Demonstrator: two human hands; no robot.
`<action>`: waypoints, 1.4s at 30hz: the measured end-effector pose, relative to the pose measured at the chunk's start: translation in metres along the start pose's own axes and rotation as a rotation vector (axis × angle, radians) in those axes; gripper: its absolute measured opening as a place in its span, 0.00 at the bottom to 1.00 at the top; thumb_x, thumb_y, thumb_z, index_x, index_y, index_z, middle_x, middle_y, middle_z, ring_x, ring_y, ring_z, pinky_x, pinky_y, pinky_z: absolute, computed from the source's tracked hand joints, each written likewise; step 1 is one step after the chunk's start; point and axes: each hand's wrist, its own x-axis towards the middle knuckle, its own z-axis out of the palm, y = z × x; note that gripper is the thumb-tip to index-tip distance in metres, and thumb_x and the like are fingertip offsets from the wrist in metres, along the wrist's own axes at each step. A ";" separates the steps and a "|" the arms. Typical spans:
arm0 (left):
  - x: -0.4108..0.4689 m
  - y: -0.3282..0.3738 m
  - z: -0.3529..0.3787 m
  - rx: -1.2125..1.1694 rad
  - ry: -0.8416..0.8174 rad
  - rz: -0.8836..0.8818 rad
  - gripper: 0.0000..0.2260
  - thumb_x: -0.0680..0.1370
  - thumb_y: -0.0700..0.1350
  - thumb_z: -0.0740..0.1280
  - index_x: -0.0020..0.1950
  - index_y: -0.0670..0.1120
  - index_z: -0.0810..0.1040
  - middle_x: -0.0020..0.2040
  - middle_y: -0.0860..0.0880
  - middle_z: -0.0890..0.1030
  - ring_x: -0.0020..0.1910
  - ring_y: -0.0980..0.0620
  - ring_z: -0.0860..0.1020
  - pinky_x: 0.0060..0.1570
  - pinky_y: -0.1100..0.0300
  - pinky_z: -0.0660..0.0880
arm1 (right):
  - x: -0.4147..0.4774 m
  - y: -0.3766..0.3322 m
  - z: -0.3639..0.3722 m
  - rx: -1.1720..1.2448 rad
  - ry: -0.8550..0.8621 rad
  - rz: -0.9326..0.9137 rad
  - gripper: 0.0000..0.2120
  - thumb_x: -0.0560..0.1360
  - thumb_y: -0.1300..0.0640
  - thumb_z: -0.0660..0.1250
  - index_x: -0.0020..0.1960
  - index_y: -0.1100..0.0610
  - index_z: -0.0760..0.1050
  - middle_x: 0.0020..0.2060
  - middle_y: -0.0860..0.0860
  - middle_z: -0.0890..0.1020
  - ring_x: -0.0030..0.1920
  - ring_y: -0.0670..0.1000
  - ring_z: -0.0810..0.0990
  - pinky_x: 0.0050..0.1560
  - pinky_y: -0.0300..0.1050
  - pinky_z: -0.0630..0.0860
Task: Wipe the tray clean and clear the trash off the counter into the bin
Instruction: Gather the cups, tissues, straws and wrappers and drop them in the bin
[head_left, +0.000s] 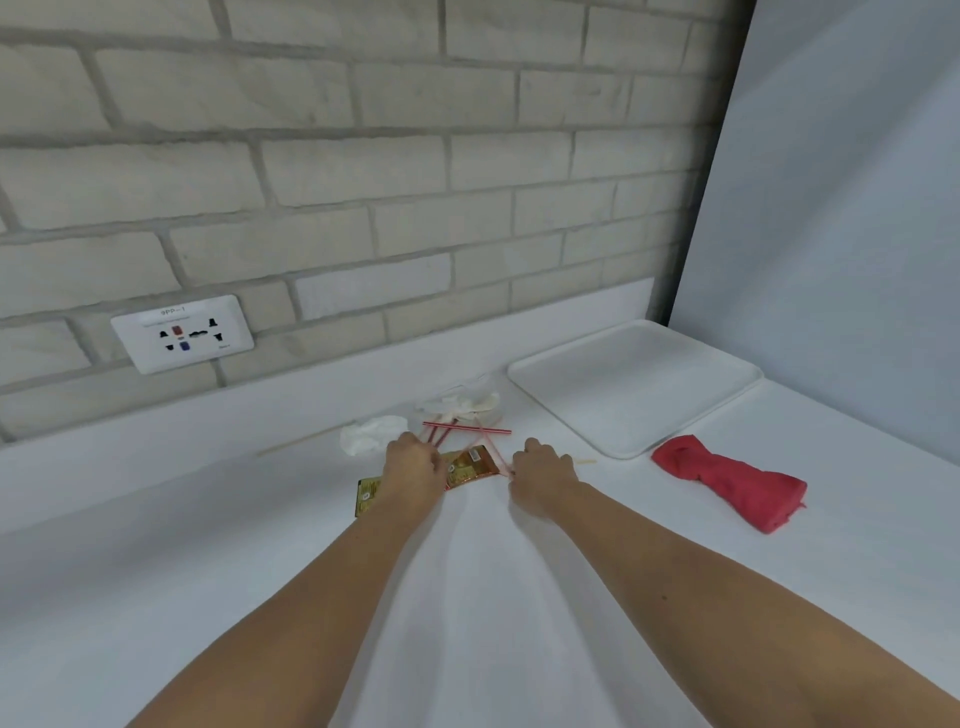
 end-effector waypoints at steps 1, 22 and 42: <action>0.007 0.001 0.002 0.033 -0.014 -0.011 0.14 0.79 0.46 0.60 0.54 0.38 0.80 0.54 0.40 0.74 0.56 0.43 0.71 0.55 0.57 0.68 | 0.003 0.002 0.000 -0.008 0.021 -0.017 0.16 0.78 0.61 0.57 0.65 0.60 0.69 0.63 0.55 0.69 0.64 0.55 0.69 0.62 0.48 0.66; 0.045 0.027 0.018 0.270 -0.355 -0.131 0.11 0.77 0.37 0.59 0.56 0.38 0.76 0.56 0.43 0.79 0.56 0.45 0.78 0.52 0.57 0.75 | -0.012 0.019 -0.024 0.085 -0.311 0.060 0.11 0.73 0.69 0.58 0.34 0.60 0.64 0.29 0.54 0.70 0.27 0.52 0.70 0.27 0.40 0.67; 0.012 0.042 -0.035 0.398 -0.419 -0.033 0.13 0.78 0.31 0.54 0.37 0.43 0.68 0.32 0.50 0.64 0.29 0.55 0.63 0.27 0.66 0.60 | -0.036 0.019 0.015 0.178 -0.040 0.198 0.12 0.80 0.65 0.52 0.62 0.62 0.63 0.61 0.57 0.75 0.60 0.56 0.77 0.56 0.47 0.73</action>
